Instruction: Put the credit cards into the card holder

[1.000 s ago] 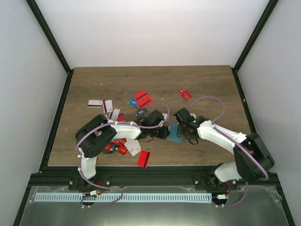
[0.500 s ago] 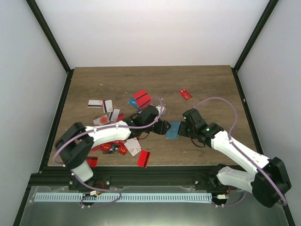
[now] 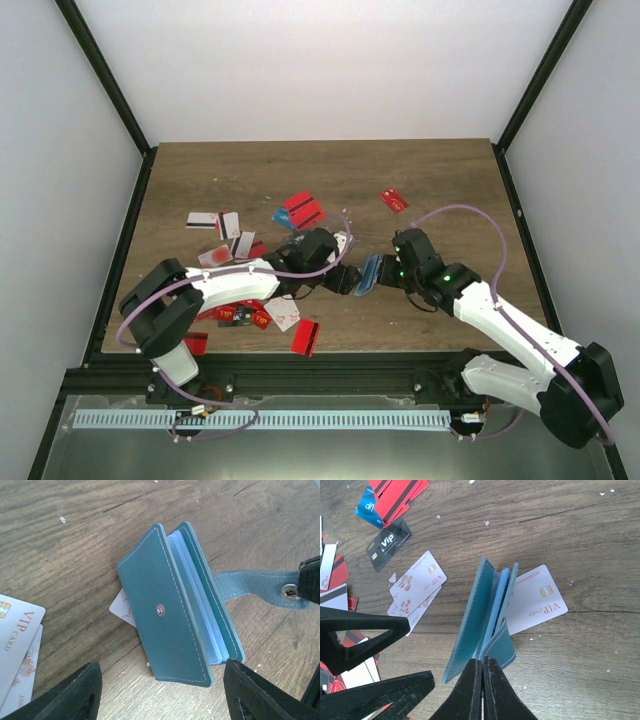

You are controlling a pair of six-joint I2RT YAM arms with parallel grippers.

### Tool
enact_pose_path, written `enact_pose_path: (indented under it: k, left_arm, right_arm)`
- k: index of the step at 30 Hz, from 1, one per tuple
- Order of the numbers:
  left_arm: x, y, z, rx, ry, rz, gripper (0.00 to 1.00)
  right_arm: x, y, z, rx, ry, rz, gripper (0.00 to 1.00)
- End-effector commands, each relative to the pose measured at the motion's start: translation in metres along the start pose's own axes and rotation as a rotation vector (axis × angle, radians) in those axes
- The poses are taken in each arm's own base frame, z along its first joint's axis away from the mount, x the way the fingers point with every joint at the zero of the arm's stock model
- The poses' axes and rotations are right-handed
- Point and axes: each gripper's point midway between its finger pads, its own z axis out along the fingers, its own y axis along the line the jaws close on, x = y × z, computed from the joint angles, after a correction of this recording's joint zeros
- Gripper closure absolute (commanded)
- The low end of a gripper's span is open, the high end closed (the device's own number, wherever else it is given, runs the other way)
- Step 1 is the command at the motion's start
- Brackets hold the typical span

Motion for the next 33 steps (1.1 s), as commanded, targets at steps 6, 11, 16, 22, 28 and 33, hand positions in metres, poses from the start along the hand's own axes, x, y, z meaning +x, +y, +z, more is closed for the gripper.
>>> enact_pose_path:
  k: [6,11,16,22,28,33]
  left_arm:
    - [-0.001,-0.006,0.013,0.022,0.022,0.018,0.31]
    - [-0.003,-0.01,0.015,0.028,0.027,0.028,0.31]
    - [-0.001,-0.004,0.02,-0.03,0.034,0.047,0.31]
    - [0.002,0.008,0.029,-0.091,0.04,0.042,0.43]
    - [0.004,0.013,0.036,-0.114,0.05,0.04,0.71]
    - [0.0,0.013,0.025,-0.127,0.02,0.009,0.96]
  right_arm:
    - [-0.005,0.005,-0.003,-0.031,-0.023,-0.015,0.99]
    - [-0.003,0.005,-0.001,-0.035,-0.018,-0.015,0.99]
    - [-0.003,0.005,-0.003,-0.037,-0.021,-0.016,0.99]
    - [-0.003,0.004,-0.003,-0.031,-0.022,-0.017,0.99]
    - [0.002,-0.003,-0.002,-0.009,-0.014,-0.004,0.99]
    - [0.008,-0.013,-0.002,0.022,-0.011,0.017,0.98]
